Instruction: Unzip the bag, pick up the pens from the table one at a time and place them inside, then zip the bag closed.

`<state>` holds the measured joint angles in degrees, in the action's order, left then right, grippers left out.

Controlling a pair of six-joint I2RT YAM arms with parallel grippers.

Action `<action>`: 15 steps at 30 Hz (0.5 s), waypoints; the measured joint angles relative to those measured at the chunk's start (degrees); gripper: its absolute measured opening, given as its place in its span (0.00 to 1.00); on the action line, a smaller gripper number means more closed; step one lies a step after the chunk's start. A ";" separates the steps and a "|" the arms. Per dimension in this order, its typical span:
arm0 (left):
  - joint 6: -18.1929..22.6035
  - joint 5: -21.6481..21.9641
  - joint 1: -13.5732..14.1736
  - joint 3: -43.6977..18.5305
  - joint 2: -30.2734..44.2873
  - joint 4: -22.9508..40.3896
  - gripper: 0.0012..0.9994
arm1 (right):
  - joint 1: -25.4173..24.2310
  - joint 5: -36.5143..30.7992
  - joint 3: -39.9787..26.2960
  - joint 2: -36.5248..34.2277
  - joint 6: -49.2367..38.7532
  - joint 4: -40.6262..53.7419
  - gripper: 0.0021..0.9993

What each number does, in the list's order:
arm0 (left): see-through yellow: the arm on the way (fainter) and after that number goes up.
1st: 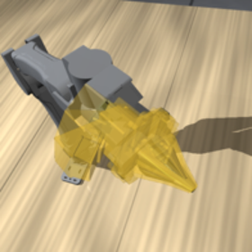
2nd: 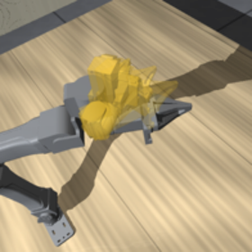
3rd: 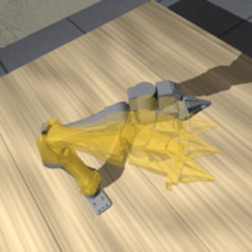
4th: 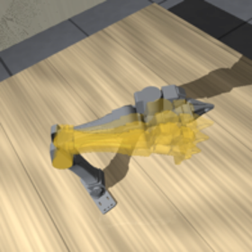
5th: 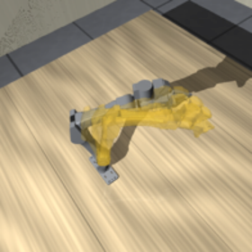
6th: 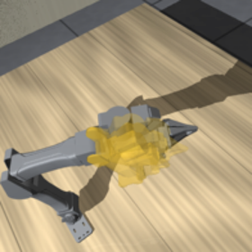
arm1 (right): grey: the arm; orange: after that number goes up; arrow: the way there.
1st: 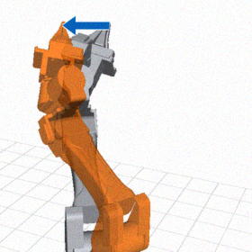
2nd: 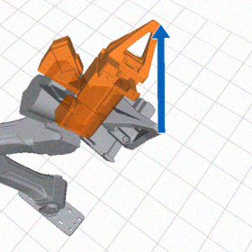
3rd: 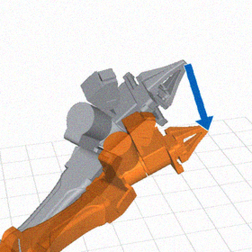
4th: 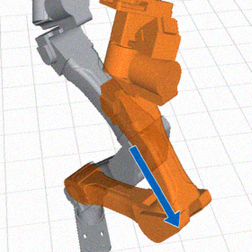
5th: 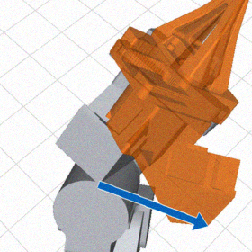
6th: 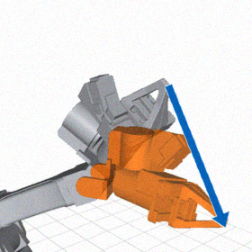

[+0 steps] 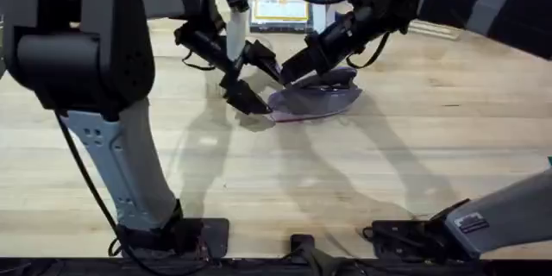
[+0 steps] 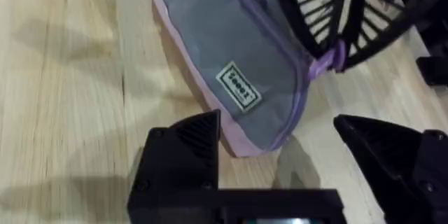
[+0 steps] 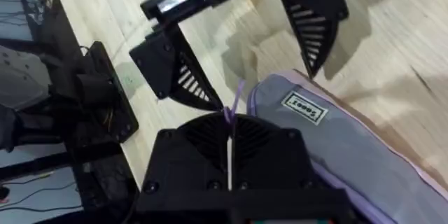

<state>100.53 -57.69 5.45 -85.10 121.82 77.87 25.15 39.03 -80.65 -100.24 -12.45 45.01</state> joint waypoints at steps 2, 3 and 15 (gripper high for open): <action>0.00 0.00 0.84 0.00 0.00 -0.30 1.00 | 0.00 0.00 -0.01 0.02 0.01 0.00 0.03; -0.02 -0.02 1.22 0.00 0.00 -0.39 1.00 | 0.00 0.00 0.01 0.00 0.01 0.00 0.03; -7.33 -1.25 2.93 -0.02 0.00 -4.75 0.04 | -0.30 -0.24 0.01 -0.01 -0.02 0.00 0.03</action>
<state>93.20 -58.94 8.38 -85.12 121.82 73.12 24.85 38.79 -80.64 -100.25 -12.47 45.01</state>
